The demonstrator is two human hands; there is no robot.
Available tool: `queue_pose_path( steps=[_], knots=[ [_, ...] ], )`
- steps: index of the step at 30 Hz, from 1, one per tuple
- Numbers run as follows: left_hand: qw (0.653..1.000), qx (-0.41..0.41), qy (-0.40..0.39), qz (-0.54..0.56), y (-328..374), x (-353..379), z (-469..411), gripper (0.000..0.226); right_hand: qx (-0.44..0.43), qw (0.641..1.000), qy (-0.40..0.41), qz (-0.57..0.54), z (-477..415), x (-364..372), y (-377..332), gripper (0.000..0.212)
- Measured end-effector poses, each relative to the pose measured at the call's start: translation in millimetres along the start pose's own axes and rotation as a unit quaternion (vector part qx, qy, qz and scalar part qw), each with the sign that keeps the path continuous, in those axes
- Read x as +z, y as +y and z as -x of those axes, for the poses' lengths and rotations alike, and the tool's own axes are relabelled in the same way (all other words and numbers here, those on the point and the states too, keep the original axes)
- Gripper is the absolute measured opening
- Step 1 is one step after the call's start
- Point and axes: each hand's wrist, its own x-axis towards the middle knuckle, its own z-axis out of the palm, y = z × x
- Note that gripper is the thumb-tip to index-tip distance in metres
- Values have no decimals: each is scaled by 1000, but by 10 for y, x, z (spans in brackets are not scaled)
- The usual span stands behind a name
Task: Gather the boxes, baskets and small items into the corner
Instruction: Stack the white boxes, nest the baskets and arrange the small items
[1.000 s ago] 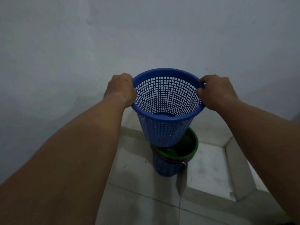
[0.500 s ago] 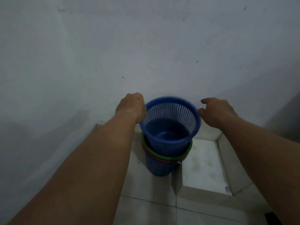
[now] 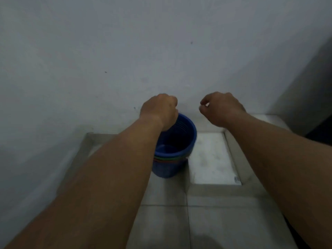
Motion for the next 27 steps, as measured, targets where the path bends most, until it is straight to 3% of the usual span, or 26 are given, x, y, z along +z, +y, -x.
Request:
queue_pose_path(
  steps=[6,12,15,19,22,27],
  knots=[
    [984,160,-74,-9,966,179,-247,34,76,996,-30,-17,353,-196,908,33],
    [935,333,-125,5,2254,583,-131,29,209,970,-80,-91,1081,-209,1855,25],
    [887,425,-183,-2,2895,895,200,23,309,934,-144,-111,1588,-92,2278,21],
    [815,498,-295,-30,3550,1385,837,24,446,855,-200,-174,2452,158,2716,20],
    [774,528,-346,-50,3818,1733,1370,21,519,808,-198,-196,3147,379,2904,23],
    [735,552,-384,-87,3991,2126,1911,22,572,775,-180,-198,3873,737,2960,29]
  ],
)
